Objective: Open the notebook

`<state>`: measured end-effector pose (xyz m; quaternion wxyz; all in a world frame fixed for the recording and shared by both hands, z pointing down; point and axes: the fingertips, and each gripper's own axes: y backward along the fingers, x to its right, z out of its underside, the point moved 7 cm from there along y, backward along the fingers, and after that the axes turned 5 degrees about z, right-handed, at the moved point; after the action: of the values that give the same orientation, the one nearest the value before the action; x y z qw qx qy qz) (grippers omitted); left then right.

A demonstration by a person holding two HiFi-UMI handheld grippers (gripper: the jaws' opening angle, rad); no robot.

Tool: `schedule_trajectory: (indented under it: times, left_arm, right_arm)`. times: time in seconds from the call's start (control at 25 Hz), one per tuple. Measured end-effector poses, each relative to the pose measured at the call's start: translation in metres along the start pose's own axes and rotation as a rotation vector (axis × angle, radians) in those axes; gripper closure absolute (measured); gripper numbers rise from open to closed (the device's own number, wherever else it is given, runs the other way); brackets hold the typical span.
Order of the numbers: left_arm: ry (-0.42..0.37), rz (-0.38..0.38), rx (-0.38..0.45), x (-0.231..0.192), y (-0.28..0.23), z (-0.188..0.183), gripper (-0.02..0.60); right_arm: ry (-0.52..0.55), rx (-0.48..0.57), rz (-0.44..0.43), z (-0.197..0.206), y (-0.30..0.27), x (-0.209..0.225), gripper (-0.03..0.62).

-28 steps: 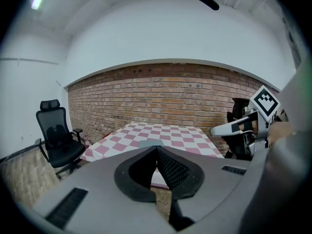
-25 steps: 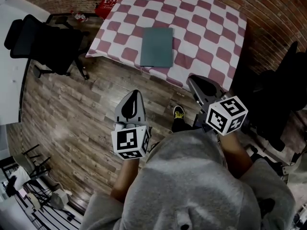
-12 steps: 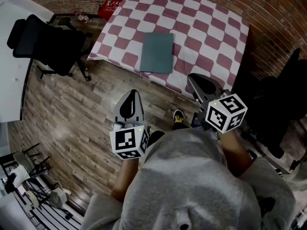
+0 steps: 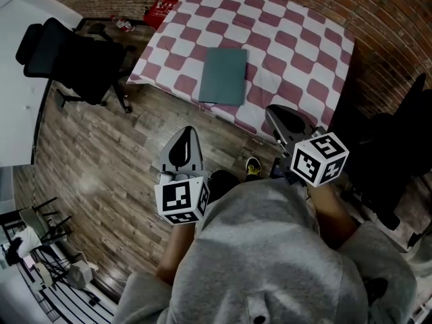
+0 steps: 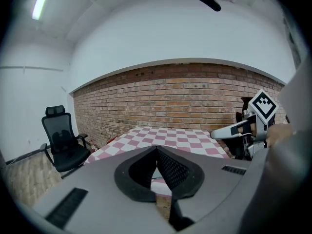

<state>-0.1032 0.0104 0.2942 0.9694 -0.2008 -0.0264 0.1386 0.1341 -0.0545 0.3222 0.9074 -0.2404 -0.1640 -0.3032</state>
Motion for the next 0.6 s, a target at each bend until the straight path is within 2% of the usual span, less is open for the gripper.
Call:
schedule_trajectory:
  times: [0.32,0.6]
  left_arm:
    - [-0.008,-0.028,-0.001,0.000,0.010,-0.001,0.571]
    - [0.006,-0.020,-0.008,-0.006,0.006,0.005,0.571]
  right_arm:
    - [-0.031,0.002,-0.035,0.001,-0.003,-0.003,0.549]
    - [-0.030,-0.018,-0.026,0.007,-0.011,-0.005,0.549]
